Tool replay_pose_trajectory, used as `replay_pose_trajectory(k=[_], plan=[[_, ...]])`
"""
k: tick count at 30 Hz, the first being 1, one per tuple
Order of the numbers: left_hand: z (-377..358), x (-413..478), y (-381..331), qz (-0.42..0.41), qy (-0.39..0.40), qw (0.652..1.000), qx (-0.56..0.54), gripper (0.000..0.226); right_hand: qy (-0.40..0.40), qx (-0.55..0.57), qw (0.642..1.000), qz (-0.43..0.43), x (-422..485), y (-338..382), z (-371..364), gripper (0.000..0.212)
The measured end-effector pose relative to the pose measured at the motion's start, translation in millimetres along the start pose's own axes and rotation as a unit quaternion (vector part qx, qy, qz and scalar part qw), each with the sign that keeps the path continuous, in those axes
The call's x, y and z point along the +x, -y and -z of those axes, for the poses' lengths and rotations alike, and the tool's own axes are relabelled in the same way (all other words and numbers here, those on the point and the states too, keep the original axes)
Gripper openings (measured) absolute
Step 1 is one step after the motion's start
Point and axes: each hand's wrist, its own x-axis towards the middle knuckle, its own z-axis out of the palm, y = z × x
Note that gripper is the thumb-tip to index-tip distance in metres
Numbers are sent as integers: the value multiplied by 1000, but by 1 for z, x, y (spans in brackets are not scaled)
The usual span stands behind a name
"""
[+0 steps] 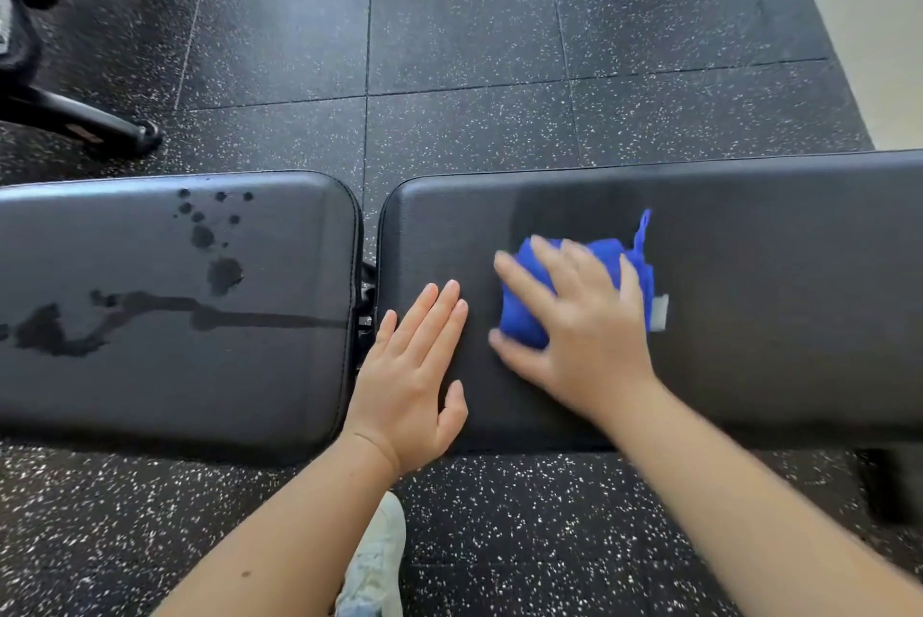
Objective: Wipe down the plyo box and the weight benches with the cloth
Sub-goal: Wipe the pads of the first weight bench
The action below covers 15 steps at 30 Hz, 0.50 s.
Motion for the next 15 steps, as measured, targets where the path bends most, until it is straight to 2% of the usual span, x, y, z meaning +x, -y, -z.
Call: replay_pose_trajectory(k=[3, 6, 9, 15], plan=[[1, 1, 0, 1, -3, 1000, -2, 67, -2, 4, 1000, 29, -62, 27, 9, 59], [1, 0, 1, 2, -6, 1000, -2, 66, -8, -9, 999, 51, -61, 24, 7, 57], [-1, -1, 0, 2, -16, 1000, -8, 66, -7, -6, 998, 59, -22, 15, 3, 58], [-4, -2, -3, 23, -33, 999, -7, 68, 67, -26, 997, -37, 97, -4, -13, 61]])
